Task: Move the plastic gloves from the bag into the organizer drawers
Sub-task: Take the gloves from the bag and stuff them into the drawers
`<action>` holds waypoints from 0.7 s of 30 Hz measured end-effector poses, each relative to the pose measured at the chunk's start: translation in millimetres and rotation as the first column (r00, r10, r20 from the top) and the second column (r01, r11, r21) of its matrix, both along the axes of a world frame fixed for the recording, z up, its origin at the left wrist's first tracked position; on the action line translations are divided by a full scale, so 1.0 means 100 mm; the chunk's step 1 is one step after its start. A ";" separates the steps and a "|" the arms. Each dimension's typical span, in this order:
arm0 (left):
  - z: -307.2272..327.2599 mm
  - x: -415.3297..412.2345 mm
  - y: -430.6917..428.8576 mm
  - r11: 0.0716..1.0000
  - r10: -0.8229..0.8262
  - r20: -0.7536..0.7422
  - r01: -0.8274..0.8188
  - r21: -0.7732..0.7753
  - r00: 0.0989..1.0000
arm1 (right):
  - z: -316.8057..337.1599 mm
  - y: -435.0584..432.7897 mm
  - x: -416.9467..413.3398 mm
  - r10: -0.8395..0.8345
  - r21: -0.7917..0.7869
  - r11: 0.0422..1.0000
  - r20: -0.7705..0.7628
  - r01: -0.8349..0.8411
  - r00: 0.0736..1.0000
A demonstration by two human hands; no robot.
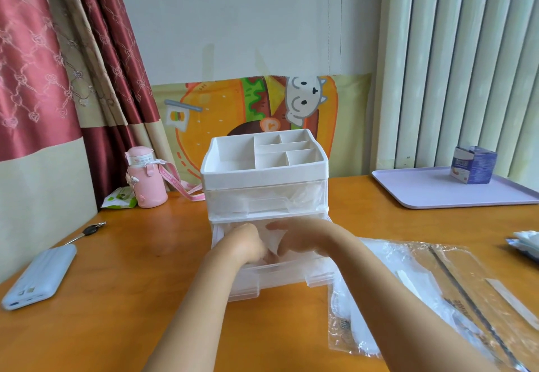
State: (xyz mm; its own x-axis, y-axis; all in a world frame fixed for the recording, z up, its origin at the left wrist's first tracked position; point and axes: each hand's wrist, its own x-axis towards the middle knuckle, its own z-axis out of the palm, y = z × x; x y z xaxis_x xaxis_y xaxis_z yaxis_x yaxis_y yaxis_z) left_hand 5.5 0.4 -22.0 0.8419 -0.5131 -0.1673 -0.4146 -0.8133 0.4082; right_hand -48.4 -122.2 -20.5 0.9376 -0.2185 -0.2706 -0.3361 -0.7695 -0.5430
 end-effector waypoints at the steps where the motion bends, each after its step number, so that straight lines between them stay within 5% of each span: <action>1: 0.00 0.01 0.00 1.000 -0.013 -0.018 0.013 -0.011 1.000 | 0.00 -0.03 0.01 -0.030 0.060 0.998 0.005 0.030 1.000; 7: 0.02 0.04 0.05 0.998 -0.034 -0.036 0.035 0.047 0.999 | 0.06 -0.11 0.02 -0.132 0.120 0.984 -0.017 0.133 0.991; 11: 0.03 0.03 0.07 0.999 -0.028 -0.036 0.029 0.029 0.999 | 0.21 -0.11 -0.07 -0.091 -0.003 0.996 -0.053 0.091 0.994; 15: 0.06 0.00 0.08 0.999 -0.039 -0.012 0.039 0.009 0.999 | 0.57 -0.15 -0.32 -0.027 -0.150 0.988 0.010 0.028 1.000; 21: 0.27 -0.10 0.15 0.994 -0.101 0.100 0.095 0.059 0.990 | 0.85 -0.54 -0.80 -0.054 -0.109 0.992 0.116 0.067 0.992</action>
State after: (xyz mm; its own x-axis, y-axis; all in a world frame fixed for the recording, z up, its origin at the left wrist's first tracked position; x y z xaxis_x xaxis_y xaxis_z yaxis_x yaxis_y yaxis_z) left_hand -4.3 15.1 5.4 0.8021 -0.5865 -0.1121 -0.5309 -0.7864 0.3158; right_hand -128.6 -176.4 64.9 0.9449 -0.2985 -0.1347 -0.3253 -0.8079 -0.4914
